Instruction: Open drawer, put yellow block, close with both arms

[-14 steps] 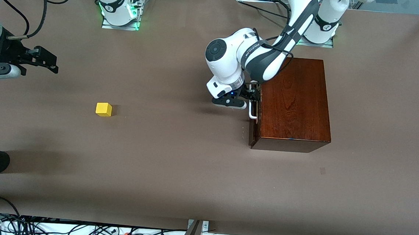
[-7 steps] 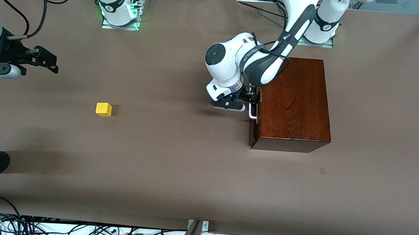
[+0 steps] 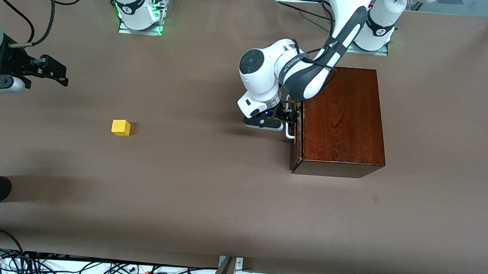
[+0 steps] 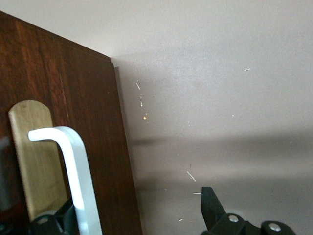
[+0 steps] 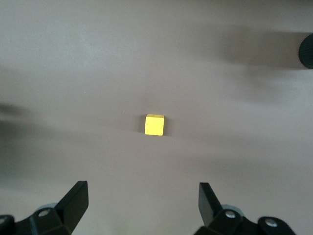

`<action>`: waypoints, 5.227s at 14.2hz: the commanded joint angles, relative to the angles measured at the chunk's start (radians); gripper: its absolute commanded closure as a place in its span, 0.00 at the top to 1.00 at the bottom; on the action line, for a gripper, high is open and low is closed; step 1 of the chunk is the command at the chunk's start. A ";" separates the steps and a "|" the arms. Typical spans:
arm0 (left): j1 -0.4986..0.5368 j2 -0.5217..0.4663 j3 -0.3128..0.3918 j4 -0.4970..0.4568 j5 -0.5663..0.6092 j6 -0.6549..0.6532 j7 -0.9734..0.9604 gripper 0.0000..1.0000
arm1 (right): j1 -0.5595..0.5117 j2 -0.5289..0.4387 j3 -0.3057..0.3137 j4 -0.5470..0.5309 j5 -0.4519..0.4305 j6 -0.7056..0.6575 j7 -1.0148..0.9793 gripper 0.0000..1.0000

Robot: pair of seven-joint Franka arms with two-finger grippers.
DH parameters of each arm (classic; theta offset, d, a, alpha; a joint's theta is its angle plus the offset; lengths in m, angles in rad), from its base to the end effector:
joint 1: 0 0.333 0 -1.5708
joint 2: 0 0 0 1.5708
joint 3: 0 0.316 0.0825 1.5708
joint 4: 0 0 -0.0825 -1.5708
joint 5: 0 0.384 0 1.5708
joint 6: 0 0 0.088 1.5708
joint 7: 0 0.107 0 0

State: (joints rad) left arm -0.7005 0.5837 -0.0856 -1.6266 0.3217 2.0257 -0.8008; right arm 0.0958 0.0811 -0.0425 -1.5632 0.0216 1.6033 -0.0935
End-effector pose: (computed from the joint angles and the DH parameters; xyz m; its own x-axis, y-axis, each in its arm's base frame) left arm 0.4900 -0.4558 0.2696 0.9892 -0.1455 0.0156 -0.1352 -0.9492 -0.2842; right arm 0.5794 0.0341 0.5849 0.9886 0.1455 -0.0391 0.1448 -0.9892 -0.0218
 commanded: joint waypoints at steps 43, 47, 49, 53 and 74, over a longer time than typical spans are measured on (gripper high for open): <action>-0.033 0.048 0.006 0.252 -0.176 -0.272 0.011 1.00 | 0.008 0.348 0.024 -0.523 0.029 0.759 0.015 0.31; -0.008 -0.007 0.003 0.384 -0.191 -0.424 0.060 1.00 | 0.008 0.342 0.026 -0.503 0.027 0.750 0.008 0.10; 0.047 -0.051 0.000 0.418 -0.216 -0.498 0.130 1.00 | 0.010 0.338 0.029 -0.494 0.026 0.750 0.005 0.10; 0.223 -0.182 -0.003 0.410 -0.262 -0.535 0.320 1.00 | 0.012 0.293 0.096 -0.439 0.006 0.667 -0.003 0.10; 0.653 -0.548 0.013 0.022 -0.277 -0.374 0.775 1.00 | 0.599 0.571 0.434 0.477 -0.314 0.261 -0.092 0.09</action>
State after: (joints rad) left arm -0.0592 0.0426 -0.0573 -1.6141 0.0216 1.6711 -0.0499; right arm 0.6493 0.6118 0.4009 -1.1503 -0.2563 1.8144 -0.1733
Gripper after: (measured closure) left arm 0.000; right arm 0.449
